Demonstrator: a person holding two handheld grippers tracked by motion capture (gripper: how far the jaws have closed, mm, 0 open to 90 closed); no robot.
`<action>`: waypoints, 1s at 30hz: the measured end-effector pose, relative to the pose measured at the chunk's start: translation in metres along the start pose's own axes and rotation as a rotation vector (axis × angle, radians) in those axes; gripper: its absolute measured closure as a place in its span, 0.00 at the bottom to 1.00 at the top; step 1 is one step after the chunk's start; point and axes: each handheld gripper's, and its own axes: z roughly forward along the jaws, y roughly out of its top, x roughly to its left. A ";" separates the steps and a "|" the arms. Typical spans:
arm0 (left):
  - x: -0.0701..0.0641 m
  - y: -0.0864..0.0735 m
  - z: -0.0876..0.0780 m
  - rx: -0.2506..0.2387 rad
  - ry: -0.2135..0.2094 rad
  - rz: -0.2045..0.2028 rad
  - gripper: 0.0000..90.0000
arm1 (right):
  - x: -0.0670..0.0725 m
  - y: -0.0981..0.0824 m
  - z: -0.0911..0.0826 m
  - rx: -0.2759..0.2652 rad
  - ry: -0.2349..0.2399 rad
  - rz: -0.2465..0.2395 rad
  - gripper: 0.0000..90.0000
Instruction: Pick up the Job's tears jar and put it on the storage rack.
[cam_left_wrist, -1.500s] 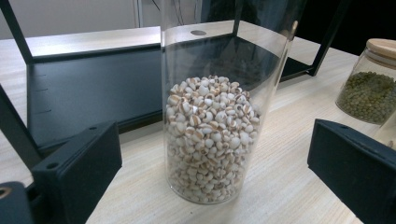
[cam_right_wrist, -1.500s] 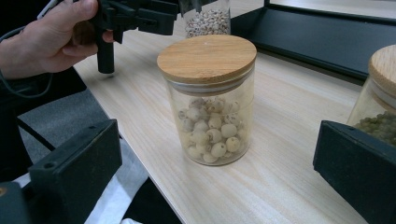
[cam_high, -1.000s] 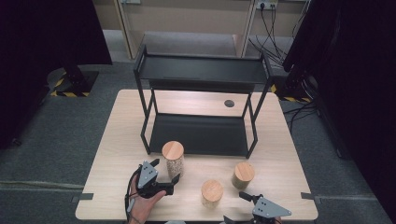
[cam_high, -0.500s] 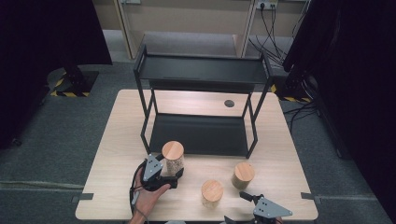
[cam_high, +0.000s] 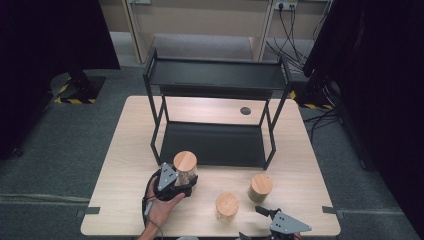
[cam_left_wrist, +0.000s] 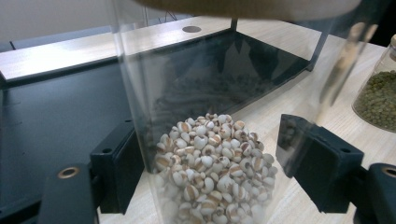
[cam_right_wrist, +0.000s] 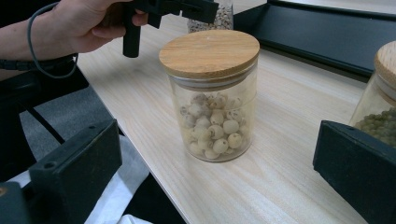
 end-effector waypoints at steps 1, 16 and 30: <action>0.000 -0.001 0.000 -0.003 0.001 -0.001 0.28 | 0.000 0.000 0.000 0.000 0.001 0.000 0.02; -0.003 0.005 -0.001 -0.012 -0.007 0.016 0.28 | 0.000 0.000 0.000 -0.003 0.005 0.003 0.02; 0.004 0.027 0.002 -0.012 0.006 0.005 0.28 | 0.000 0.000 0.000 -0.001 0.005 0.005 0.02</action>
